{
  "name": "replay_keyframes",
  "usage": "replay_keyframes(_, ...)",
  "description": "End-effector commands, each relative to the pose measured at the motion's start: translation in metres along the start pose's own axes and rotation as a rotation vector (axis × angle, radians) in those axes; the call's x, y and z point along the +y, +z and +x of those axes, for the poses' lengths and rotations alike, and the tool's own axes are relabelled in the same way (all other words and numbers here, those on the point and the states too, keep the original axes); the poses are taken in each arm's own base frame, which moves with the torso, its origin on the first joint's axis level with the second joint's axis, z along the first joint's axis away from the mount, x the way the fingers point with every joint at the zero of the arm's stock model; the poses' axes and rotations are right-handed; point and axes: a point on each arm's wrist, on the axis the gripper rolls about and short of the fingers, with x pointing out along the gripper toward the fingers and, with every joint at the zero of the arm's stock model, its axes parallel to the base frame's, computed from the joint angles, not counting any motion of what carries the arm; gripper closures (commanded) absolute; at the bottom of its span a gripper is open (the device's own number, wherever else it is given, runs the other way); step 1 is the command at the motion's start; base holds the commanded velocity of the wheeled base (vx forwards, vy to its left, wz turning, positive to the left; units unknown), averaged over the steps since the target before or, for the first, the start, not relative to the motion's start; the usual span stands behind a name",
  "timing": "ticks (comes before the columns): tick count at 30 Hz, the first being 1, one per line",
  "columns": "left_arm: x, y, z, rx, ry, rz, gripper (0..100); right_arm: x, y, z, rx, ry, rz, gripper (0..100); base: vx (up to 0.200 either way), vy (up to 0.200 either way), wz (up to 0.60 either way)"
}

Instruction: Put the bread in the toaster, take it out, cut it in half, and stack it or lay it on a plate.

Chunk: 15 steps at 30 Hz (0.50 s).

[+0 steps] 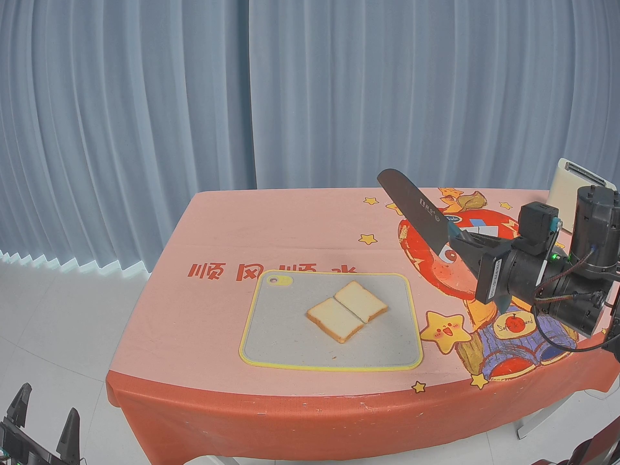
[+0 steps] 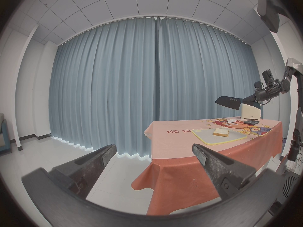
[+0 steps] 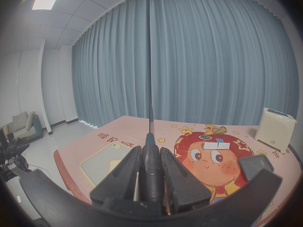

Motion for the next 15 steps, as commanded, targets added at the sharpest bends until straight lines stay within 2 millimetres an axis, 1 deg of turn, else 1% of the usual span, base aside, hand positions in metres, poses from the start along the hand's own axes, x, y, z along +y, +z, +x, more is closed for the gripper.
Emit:
replay_keyframes(1, 0.000, -0.005, 0.000, 0.002, 0.000, 0.000, 0, -0.002, 0.002, 0.001, -0.006, -0.011, 0.005, 100, 0.000, 0.000, 0.00)
replay_keyframes(5, 0.000, -0.005, 0.000, 0.002, 0.000, 0.000, 0, -0.005, 0.004, 0.001, -0.017, -0.022, 0.010, 100, 0.000, 0.000, 0.00)
replay_keyframes(8, 0.000, -0.005, 0.000, 0.002, 0.000, 0.000, 0, -0.014, 0.008, 0.003, -0.035, -0.058, 0.022, 100, 0.000, 0.000, 0.00)
replay_keyframes(15, 0.000, -0.005, 0.000, 0.002, 0.000, 0.000, 0, -0.024, 0.008, 0.004, -0.035, -0.086, 0.033, 100, 0.000, 0.000, 0.00)
